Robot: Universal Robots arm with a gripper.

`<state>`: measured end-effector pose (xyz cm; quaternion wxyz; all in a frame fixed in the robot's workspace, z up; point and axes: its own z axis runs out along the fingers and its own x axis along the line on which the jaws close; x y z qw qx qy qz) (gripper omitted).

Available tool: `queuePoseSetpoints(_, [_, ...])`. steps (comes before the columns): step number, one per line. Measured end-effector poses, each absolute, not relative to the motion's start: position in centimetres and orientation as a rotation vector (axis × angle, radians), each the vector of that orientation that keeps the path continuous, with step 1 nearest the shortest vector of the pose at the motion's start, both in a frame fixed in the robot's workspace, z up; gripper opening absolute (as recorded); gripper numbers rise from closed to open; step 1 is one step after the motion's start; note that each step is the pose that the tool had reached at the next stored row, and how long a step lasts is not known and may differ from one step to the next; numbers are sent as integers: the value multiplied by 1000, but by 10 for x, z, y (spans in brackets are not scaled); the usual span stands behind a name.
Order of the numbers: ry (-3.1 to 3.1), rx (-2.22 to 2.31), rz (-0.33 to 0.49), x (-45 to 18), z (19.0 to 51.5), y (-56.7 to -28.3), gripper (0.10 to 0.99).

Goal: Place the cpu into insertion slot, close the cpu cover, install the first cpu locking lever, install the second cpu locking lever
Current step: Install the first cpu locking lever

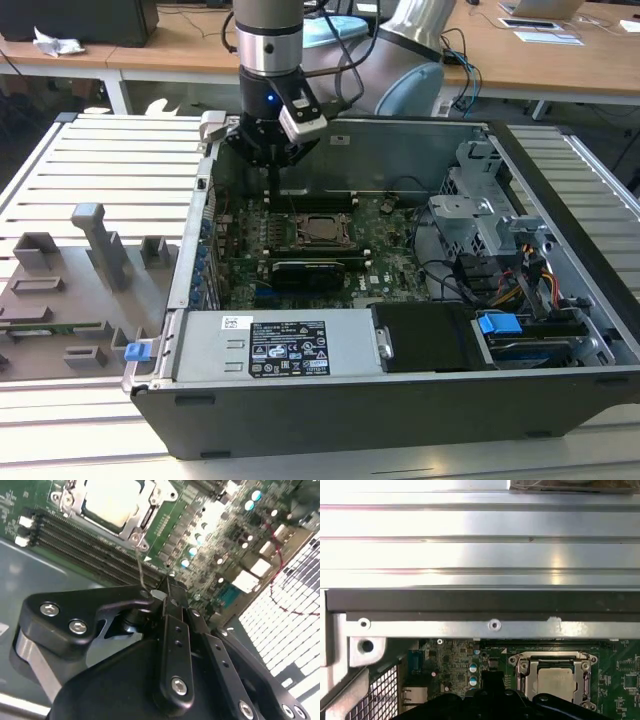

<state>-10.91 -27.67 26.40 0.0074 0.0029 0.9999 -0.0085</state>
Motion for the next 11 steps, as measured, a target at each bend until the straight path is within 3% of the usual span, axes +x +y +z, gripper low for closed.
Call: queuePoseSetpoints(11, [3127, 9, -27, -84, 263, -271, 106])
